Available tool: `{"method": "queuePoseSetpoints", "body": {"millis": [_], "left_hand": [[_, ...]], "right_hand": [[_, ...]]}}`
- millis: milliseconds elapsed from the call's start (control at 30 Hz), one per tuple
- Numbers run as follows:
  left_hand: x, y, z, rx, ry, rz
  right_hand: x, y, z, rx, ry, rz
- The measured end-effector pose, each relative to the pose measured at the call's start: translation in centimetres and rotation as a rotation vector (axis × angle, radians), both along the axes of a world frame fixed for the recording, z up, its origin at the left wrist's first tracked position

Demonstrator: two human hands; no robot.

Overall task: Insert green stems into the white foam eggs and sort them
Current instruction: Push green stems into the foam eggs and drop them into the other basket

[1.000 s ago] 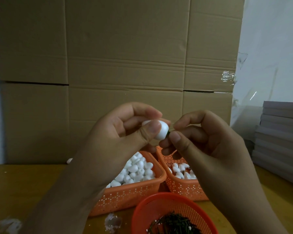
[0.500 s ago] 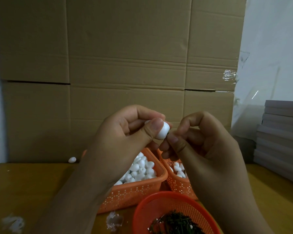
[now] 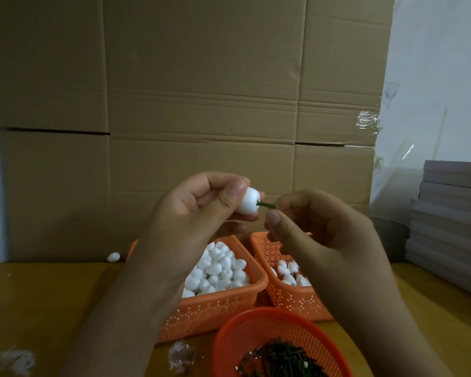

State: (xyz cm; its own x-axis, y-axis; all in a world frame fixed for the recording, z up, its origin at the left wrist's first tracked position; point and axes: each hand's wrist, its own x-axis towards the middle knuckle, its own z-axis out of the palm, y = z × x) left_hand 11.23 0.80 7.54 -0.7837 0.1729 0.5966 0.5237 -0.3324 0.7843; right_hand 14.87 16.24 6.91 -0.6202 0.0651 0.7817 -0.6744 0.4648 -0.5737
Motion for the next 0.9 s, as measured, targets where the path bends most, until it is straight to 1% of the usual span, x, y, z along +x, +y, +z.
{"method": "queuePoseSetpoints", "body": {"millis": [100,267,333,400,500,567,600,667,733,767,833,867,900], "left_hand": [[-0.1,0.0,-0.1,-0.044,-0.007,-0.008],[-0.1,-0.1,-0.2,-0.107,-0.034,-0.035],[-0.3,-0.4,-0.1,-0.168,-0.003,0.033],[-1.0,-1.0,-0.1,-0.273,0.078,0.211],[-2.7,-2.6,-0.6,-0.447,0.145,0.464],[-3.7,-3.7,-1.1,-0.623,0.122,0.560],[-4.1,-4.2,-1.4,-0.722,0.096,0.588],[-4.8,-4.8,-2.0,-0.932,0.036,0.622],[-5.5,-5.0,-2.7,-1.111,-0.005,0.655],[-5.8,-4.9,-3.0,-1.176,-0.022,0.671],[-6.6,-4.7,-3.7,-1.261,-0.039,0.707],[-7.0,-4.6,-4.1,-1.294,-0.042,0.723],[-7.2,-4.5,-4.4,-1.327,-0.057,0.723]], "right_hand": [[0.2,0.1,0.1,-0.010,0.017,0.036],[-0.1,0.7,0.1,0.009,0.034,-0.024],[-0.2,1.6,0.4,0.037,-0.010,-0.073],[-0.4,3.0,0.6,0.150,-0.120,-0.120],[-1.2,4.8,0.5,0.451,-0.433,-0.195],[-2.0,5.3,-0.3,0.645,-0.649,-0.213],[-2.4,5.3,-0.8,0.708,-0.730,-0.215],[-3.4,5.4,-1.8,0.751,-0.803,-0.230],[-4.5,5.7,-2.6,0.690,-0.773,-0.313],[-5.0,6.0,-2.9,0.628,-0.704,-0.405],[-5.8,6.9,-3.2,0.476,-0.495,-0.606],[-6.0,7.3,-3.3,0.413,-0.425,-0.654],[-6.2,7.7,-3.5,0.391,-0.419,-0.663]]}}
